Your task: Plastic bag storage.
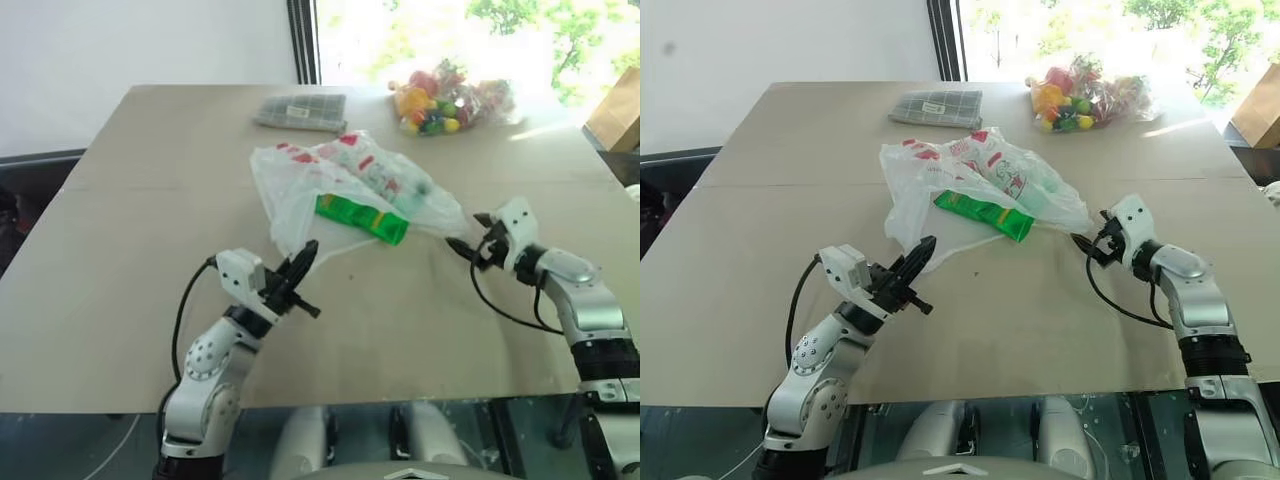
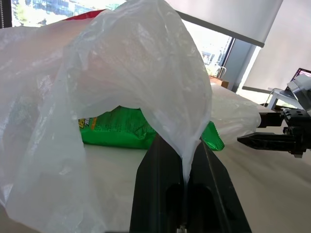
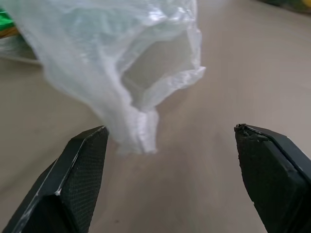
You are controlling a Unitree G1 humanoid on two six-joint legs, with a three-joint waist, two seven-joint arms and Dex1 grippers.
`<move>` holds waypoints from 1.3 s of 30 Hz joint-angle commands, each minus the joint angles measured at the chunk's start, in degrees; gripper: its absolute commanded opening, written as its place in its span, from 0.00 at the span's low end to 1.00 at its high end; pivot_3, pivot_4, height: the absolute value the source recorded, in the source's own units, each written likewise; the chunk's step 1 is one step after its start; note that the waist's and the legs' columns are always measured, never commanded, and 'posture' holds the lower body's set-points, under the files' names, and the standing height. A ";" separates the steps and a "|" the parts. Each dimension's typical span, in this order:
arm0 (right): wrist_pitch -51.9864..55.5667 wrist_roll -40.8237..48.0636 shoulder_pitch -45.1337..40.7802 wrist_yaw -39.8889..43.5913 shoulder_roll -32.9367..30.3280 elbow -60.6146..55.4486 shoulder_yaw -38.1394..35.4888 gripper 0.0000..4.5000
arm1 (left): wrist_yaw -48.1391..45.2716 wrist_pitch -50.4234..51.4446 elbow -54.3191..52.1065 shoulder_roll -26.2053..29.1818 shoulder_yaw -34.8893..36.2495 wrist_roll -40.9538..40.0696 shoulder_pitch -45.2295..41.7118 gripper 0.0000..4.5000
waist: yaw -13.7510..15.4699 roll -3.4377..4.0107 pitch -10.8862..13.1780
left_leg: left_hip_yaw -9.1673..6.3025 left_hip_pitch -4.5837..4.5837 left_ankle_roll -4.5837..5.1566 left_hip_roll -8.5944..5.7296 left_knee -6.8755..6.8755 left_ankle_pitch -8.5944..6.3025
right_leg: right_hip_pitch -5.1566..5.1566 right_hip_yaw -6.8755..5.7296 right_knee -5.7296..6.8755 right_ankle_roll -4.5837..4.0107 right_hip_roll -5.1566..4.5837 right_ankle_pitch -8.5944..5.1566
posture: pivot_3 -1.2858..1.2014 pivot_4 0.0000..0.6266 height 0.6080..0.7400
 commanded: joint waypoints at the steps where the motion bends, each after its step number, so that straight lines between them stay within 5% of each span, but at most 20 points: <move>1: -1.95 1.52 -2.48 -0.96 0.51 0.22 -2.90 0.72 | -0.96 -0.47 0.07 0.50 0.77 -0.54 -1.31 0.00 | 0.02 0.00 0.00 | 0.00 0.00 0.00 0.00 0.00 0.00 | 0.00 0.00 -0.01 0.00 -0.01 0.00 | 0.52 0.24 0.99; 7: -1.09 3.96 -0.27 2.30 1.49 -4.51 -2.02 0.11 | -1.61 -0.73 2.03 1.01 1.79 -0.60 -3.08 0.00 | 0.15 0.00 0.00 | -0.01 -0.01 0.00 0.01 -0.01 0.00 | 0.00 -0.02 -0.01 0.00 -0.01 0.00 | 0.52 0.24 0.99; 9: -0.20 4.88 -0.20 2.71 1.63 -5.75 -2.32 0.01 | -1.62 -0.69 2.77 1.06 2.09 -0.33 -4.26 0.00 | 0.23 0.00 0.00 | -0.01 -0.02 0.00 0.01 0.00 0.00 | 0.00 -0.02 -0.01 0.00 -0.03 0.00 | 0.52 0.24 0.99; 16: 9.73 16.58 -15.07 0.20 5.75 -7.40 -7.56 0.01 | -0.09 0.96 9.90 2.16 6.31 -1.84 -20.01 0.00 | -0.26 0.03 0.10 | -0.01 0.00 -0.02 0.02 0.03 0.01 | -0.02 -0.01 0.09 0.03 0.03 0.03 | 0.52 0.24 0.99; 23: -2.35 17.20 -47.90 -5.96 7.83 19.89 -15.37 0.01 | -0.52 -2.80 37.98 10.97 14.63 -0.84 -57.64 0.00 | 0.06 -0.11 0.36 | -0.05 -0.21 -0.14 -0.08 0.08 0.12 | -0.27 -0.23 0.22 0.06 0.15 0.05 | 0.52 0.24 0.99; 28: -10.92 12.43 -56.79 -6.03 6.54 33.22 -14.24 0.01 | -3.70 -10.71 58.17 16.06 13.98 5.12 -72.32 0.00 | -0.55 -0.14 0.32 | 0.17 -0.27 0.02 -0.28 -0.33 0.02 | -0.26 -0.30 -0.10 0.30 -0.03 -0.07 | 0.52 0.24 0.99; 31: -12.81 10.54 -55.75 -4.01 6.22 34.83 -12.85 0.01 | -5.62 -12.09 61.17 15.67 14.23 5.11 -73.74 0.00 | -0.89 -0.10 0.38 | 0.21 -0.34 0.05 -0.31 -0.51 0.01 | -0.34 -0.63 -0.18 0.38 -0.28 -0.13 | 0.52 0.24 0.99; 36: -13.05 8.06 -49.58 -2.76 6.22 32.66 -11.06 0.01 | -5.08 -11.38 53.44 14.54 13.86 5.97 -62.52 0.00 | -2.11 -0.01 0.43 | 0.07 -1.00 0.04 -0.26 -0.07 0.01 | -0.65 -1.14 -0.07 0.42 -0.33 -0.15 | 0.52 0.24 0.99; 39: -8.17 8.51 -42.01 -0.12 5.54 24.75 -9.47 0.20 | -4.17 -6.44 39.46 14.46 13.05 5.31 -49.43 0.12 | -2.41 0.00 0.42 | -0.09 -0.93 0.03 -0.21 0.01 0.02 | -0.70 -1.01 0.13 0.41 -0.39 -0.13 | 0.52 0.24 0.99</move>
